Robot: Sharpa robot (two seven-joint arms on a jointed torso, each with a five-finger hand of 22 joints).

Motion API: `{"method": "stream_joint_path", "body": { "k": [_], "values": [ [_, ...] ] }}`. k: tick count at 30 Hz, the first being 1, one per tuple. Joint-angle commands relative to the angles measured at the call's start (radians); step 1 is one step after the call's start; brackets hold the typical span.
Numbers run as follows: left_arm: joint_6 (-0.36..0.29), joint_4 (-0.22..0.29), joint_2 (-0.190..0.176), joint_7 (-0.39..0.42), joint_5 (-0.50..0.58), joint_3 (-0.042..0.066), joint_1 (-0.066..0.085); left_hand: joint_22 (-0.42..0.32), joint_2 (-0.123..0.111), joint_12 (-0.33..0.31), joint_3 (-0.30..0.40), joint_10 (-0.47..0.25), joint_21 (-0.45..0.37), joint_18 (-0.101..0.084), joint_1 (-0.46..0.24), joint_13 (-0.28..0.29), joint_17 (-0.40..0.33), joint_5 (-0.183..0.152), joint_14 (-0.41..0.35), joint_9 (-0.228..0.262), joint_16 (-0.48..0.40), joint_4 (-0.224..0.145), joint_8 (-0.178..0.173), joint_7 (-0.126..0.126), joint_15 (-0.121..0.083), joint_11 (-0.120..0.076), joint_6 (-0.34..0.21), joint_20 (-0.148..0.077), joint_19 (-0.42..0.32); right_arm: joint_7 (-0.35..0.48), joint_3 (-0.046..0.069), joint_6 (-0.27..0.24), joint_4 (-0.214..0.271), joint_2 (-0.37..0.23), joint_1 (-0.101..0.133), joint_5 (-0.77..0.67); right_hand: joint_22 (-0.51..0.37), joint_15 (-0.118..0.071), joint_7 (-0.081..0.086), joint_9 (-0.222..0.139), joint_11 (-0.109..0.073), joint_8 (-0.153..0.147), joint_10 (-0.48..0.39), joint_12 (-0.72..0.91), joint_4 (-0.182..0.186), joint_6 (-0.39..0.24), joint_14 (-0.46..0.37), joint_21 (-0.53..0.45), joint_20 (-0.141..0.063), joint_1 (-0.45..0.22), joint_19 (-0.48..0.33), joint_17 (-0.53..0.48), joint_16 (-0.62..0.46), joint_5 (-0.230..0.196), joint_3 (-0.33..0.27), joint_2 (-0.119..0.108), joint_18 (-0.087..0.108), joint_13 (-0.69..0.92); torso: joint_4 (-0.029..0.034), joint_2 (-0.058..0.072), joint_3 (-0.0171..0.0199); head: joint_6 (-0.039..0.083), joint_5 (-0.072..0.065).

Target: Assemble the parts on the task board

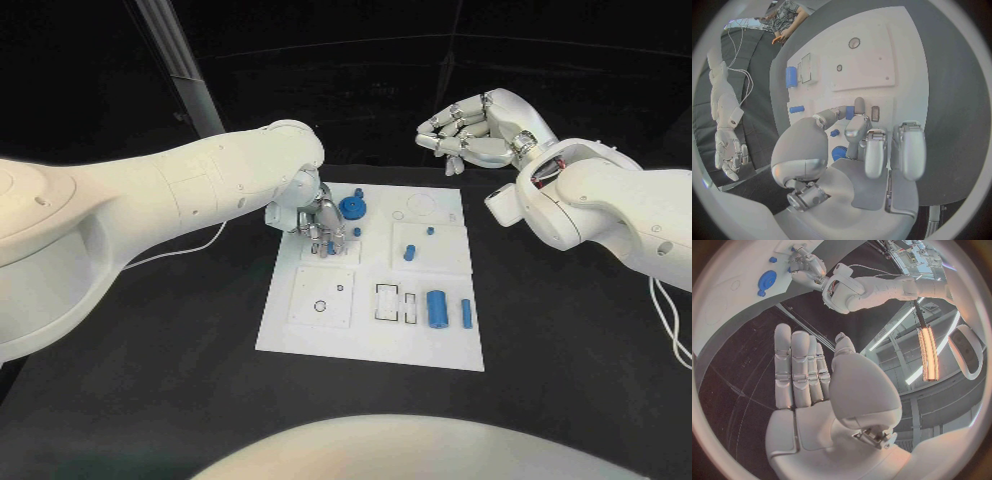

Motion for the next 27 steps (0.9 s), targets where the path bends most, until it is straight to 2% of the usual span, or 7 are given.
{"method": "stream_joint_path", "body": {
  "k": [1, 4, 6, 11, 15, 19, 27],
  "values": [
    [0.005, 0.000, -0.001, -0.023, -0.005, -0.003, -0.006, 0.102, 0.009, 0.001, 0.058, -0.004, -0.005, 0.001, -0.013, 0.000, 0.263, 0.001, 0.104, 0.003, 0.003, -0.085, 0.007, -0.013, 0.000, 0.001, 0.000, 0.002, 0.030, 0.002, 0.001, 0.006, 0.002, 0.000, 0.002, -0.003, -0.001, 0.003, 0.003, -0.002, 0.001, -0.006, -0.004, -0.006, 0.001, -0.001, 0.000, -0.005, 0.000, 0.009, 0.005, -0.002, -0.007, -0.006, -0.006, 0.004, 0.006, -0.001, 0.0004, 0.000, -0.0001, 0.000, -0.001],
    [-0.003, 0.001, -0.004, -0.022, -0.005, -0.003, -0.006, 0.099, -0.024, 0.004, -0.034, -0.005, -0.008, 0.002, -0.037, 0.000, 0.263, -0.002, 0.104, 0.004, 0.003, -0.067, 0.013, -0.017, -0.002, -0.002, -0.002, 0.003, 0.028, 0.001, 0.001, 0.007, 0.002, 0.000, 0.002, -0.003, -0.002, 0.003, 0.003, -0.002, 0.002, -0.006, -0.005, -0.006, 0.001, -0.001, -0.001, -0.007, 0.000, 0.008, 0.005, -0.003, -0.010, -0.008, -0.007, 0.004, 0.006, -0.002, 0.0012, 0.000, -0.0001, 0.001, -0.002],
    [-0.007, 0.002, -0.006, -0.022, -0.005, -0.003, -0.006, 0.099, -0.035, 0.005, -0.076, -0.006, -0.008, 0.002, -0.043, 0.001, 0.263, -0.003, 0.104, 0.002, 0.003, -0.058, 0.014, -0.019, -0.003, -0.003, -0.001, 0.002, 0.028, 0.001, 0.001, 0.007, 0.002, 0.000, 0.002, -0.003, -0.002, 0.004, 0.003, -0.002, 0.002, -0.007, -0.005, -0.006, 0.001, -0.002, -0.001, -0.008, 0.000, 0.008, 0.005, -0.004, -0.012, -0.009, -0.008, 0.004, 0.006, -0.002, 0.0016, 0.000, -0.0002, 0.002, -0.002],
    [-0.021, 0.008, -0.012, -0.021, -0.005, -0.003, -0.006, 0.098, -0.072, 0.009, -0.240, -0.009, -0.011, 0.002, -0.085, 0.002, 0.263, -0.010, 0.104, -0.007, 0.003, -0.002, 0.011, -0.016, -0.001, 0.000, 0.008, 0.001, 0.028, 0.000, 0.001, 0.007, 0.001, 0.000, 0.002, -0.003, -0.004, 0.004, 0.004, -0.002, 0.003, -0.007, -0.006, -0.007, 0.002, -0.002, -0.003, -0.009, 0.001, 0.007, 0.005, -0.007, -0.016, -0.010, -0.010, 0.003, 0.006, -0.003, 0.0014, -0.001, 0.0000, 0.002, -0.001],
    [-0.035, 0.015, -0.018, -0.019, -0.005, -0.003, -0.006, 0.098, -0.066, 0.012, -0.353, -0.011, -0.013, 0.003, -0.055, 0.003, 0.263, -0.006, 0.104, -0.019, 0.003, 0.025, 0.003, -0.018, -0.002, 0.001, 0.011, 0.000, 0.028, 0.000, 0.001, 0.008, 0.001, -0.001, 0.002, -0.003, -0.004, 0.004, 0.004, -0.002, 0.003, -0.008, -0.007, -0.007, 0.002, -0.003, -0.003, -0.010, 0.001, 0.007, 0.005, -0.007, -0.017, -0.011, -0.010, 0.003, 0.006, -0.004, 0.0017, -0.001, -0.0008, 0.004, -0.002],
    [-0.054, 0.023, -0.025, -0.013, -0.012, -0.003, -0.005, 0.097, -0.052, 0.014, -0.425, -0.012, -0.014, 0.003, -0.027, 0.004, 0.263, -0.062, 0.104, -0.029, 0.003, 0.047, -0.002, -0.018, -0.003, -0.001, 0.015, 0.000, 0.028, -0.001, 0.001, 0.009, 0.000, -0.001, 0.002, -0.003, -0.004, 0.004, 0.004, -0.002, 0.003, -0.008, -0.007, -0.007, 0.002, -0.003, -0.003, -0.010, 0.001, 0.007, 0.005, -0.007, -0.018, -0.011, -0.011, 0.003, 0.006, -0.004, 0.0018, -0.001, -0.0004, 0.004, -0.002],
    [-0.103, 0.055, -0.049, 0.001, -0.028, -0.001, 0.001, 0.095, -0.037, 0.016, -0.508, -0.013, -0.018, 0.004, 0.008, 0.003, 0.263, -0.114, 0.104, -0.040, 0.003, 0.082, -0.005, -0.018, -0.003, -0.001, 0.020, 0.000, 0.027, -0.001, 0.001, 0.011, -0.003, -0.001, 0.002, -0.003, -0.005, 0.005, 0.004, -0.002, 0.003, -0.008, -0.008, -0.007, 0.002, -0.003, -0.004, -0.012, 0.001, 0.007, 0.006, -0.009, -0.021, -0.012, -0.011, 0.004, 0.006, -0.004, 0.0022, -0.002, -0.0008, 0.008, 0.000]
  ]
}}
